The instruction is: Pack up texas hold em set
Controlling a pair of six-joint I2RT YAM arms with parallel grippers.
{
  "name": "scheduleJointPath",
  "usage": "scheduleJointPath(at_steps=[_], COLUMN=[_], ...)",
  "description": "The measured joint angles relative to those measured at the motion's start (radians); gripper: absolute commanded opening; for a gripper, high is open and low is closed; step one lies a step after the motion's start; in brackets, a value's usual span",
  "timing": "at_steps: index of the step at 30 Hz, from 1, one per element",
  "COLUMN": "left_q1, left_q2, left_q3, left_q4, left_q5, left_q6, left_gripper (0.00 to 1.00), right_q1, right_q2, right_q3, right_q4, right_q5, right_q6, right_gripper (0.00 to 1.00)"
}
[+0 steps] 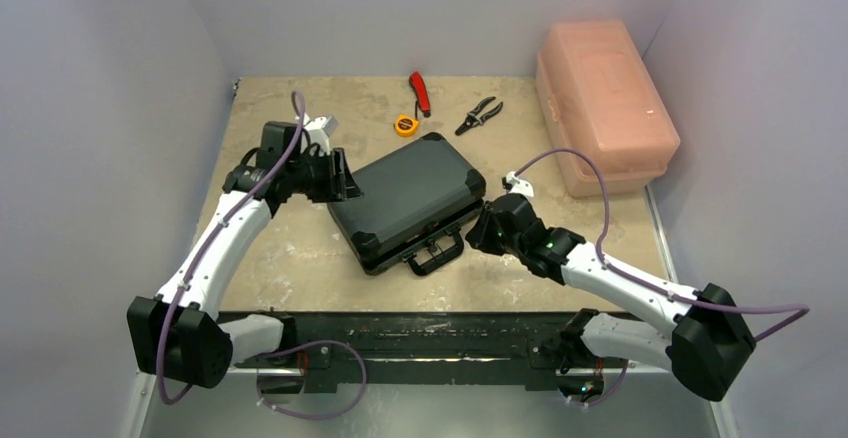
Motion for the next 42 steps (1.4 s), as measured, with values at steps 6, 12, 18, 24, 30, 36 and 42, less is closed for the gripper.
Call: scheduleJointPath(at_steps=[6,12,18,24,30,36,42], left_q1=[-0.121,-0.234,-0.324,-0.385,-0.430,-0.458,-0.468], left_q2=[0.049,0.126,0.219,0.286,0.307,0.307,0.307], left_q3=[0.075,0.109,0.151,0.177,0.177,0.174,0.121], left_q4=[-0.011,-0.008,0.002,0.019,0.023,0.036,0.087], left_q5=[-0.059,-0.104,-0.140,-0.163,-0.181,-0.195,-0.198], left_q6=[0.018,0.025,0.017,0.008,0.001,-0.001,-0.019], left_gripper=[0.39,0.31,0.20,0.11,0.02,0.00,0.00], right_q1=[0.000,0.000,0.000,0.000,0.000,0.000,0.000], right_q2=[-0.055,-0.069,-0.072,-0.059,-0.014,0.034,0.067], right_q3=[-0.066,-0.127,-0.191,-0.227,-0.254,-0.262,-0.265], right_q4=[0.056,0.127,0.213,0.287,0.344,0.390,0.420], right_q5=[-0.035,-0.084,-0.137,-0.172,-0.192,-0.203,-0.221], right_q6=[-0.018,-0.019,-0.019,-0.010,0.001,0.010,0.014], right_gripper=[0.37,0.39,0.39,0.36,0.31,0.28,0.21])
